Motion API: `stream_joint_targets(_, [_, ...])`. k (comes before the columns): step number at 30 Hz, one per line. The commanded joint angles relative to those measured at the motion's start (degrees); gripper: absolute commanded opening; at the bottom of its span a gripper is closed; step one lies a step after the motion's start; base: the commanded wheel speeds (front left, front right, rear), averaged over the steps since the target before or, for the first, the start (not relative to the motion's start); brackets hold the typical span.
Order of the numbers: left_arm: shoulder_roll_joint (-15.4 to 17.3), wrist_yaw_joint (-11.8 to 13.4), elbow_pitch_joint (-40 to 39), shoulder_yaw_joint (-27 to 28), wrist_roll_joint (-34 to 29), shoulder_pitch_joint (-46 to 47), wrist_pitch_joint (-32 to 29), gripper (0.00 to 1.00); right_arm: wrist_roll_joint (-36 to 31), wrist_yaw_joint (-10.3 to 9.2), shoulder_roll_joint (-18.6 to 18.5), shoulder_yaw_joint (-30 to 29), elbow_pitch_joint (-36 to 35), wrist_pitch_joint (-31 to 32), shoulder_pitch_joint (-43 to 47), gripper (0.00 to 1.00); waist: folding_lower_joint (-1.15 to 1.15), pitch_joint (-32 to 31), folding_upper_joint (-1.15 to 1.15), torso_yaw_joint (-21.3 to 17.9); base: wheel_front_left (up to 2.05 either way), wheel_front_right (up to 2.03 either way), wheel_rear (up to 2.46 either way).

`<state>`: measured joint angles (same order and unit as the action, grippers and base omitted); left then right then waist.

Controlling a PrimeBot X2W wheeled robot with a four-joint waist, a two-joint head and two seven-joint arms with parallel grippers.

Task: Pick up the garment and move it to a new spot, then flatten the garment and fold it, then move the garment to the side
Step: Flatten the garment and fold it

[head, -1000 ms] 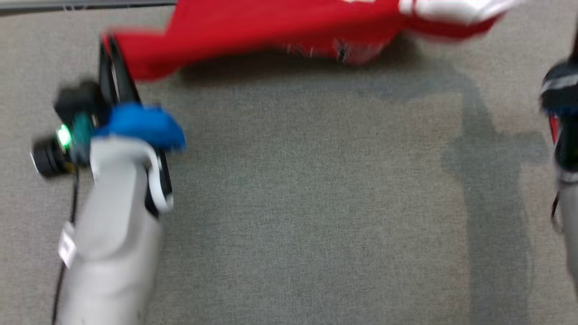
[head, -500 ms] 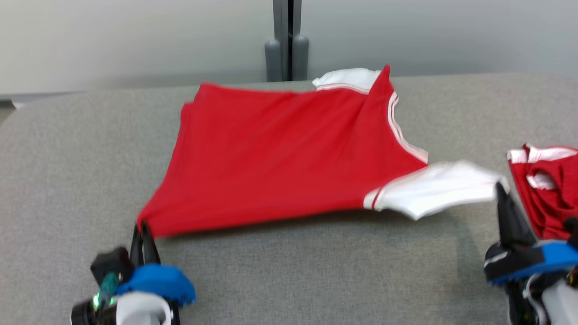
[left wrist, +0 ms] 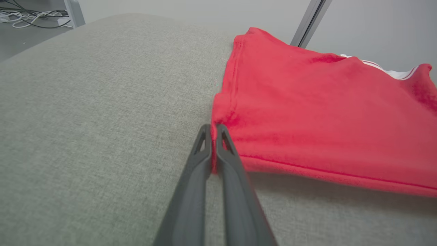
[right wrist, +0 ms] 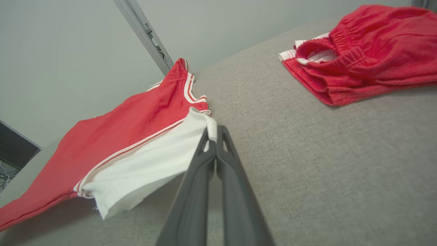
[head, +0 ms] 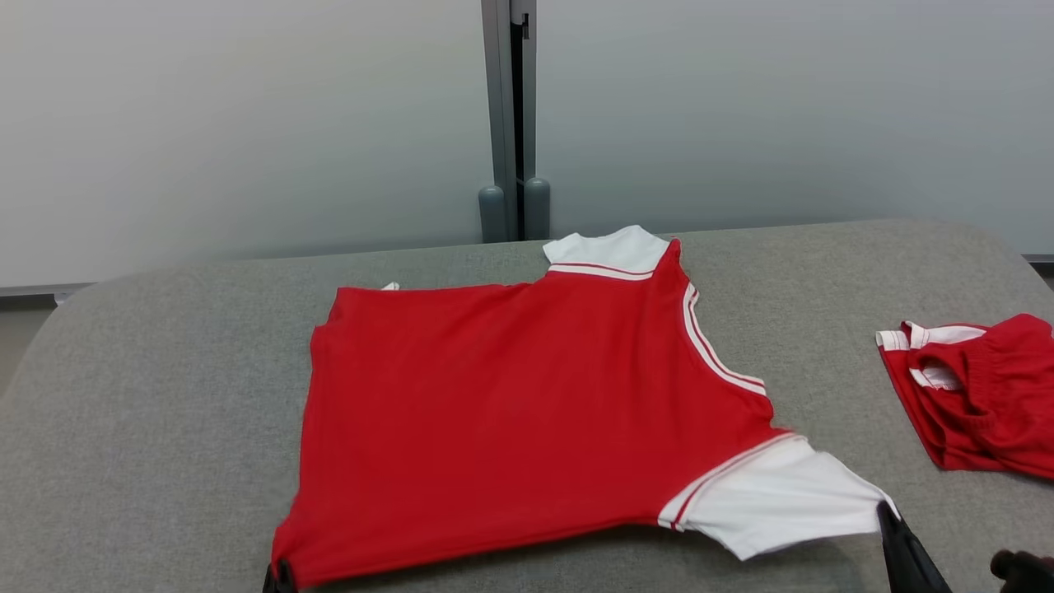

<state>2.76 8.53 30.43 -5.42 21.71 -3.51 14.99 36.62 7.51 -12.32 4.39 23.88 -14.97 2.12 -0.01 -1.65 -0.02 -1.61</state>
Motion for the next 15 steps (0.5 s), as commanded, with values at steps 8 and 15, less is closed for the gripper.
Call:
stream_joint_targets(8, [0.3, 0.2, -3.0, 1.1, -1.0, -1.3, 0.3, 0.00, 0.2, -0.02, 0.2, -2.4, -3.8, -0.3, 3.9, 0.00, 0.01, -0.4, 0.02, 0.6, 0.00, 0.00, 0.00])
stream_joint_targets(15, [0.2, -0.9, -4.8, -1.8, -1.6, 4.4, 0.3, 0.00, 0.0, -0.02, 0.3, -1.8, -4.9, -0.3, -2.4, 0.00, 0.01, 1.8, 0.02, 1.2, 0.00, 0.00, 0.00])
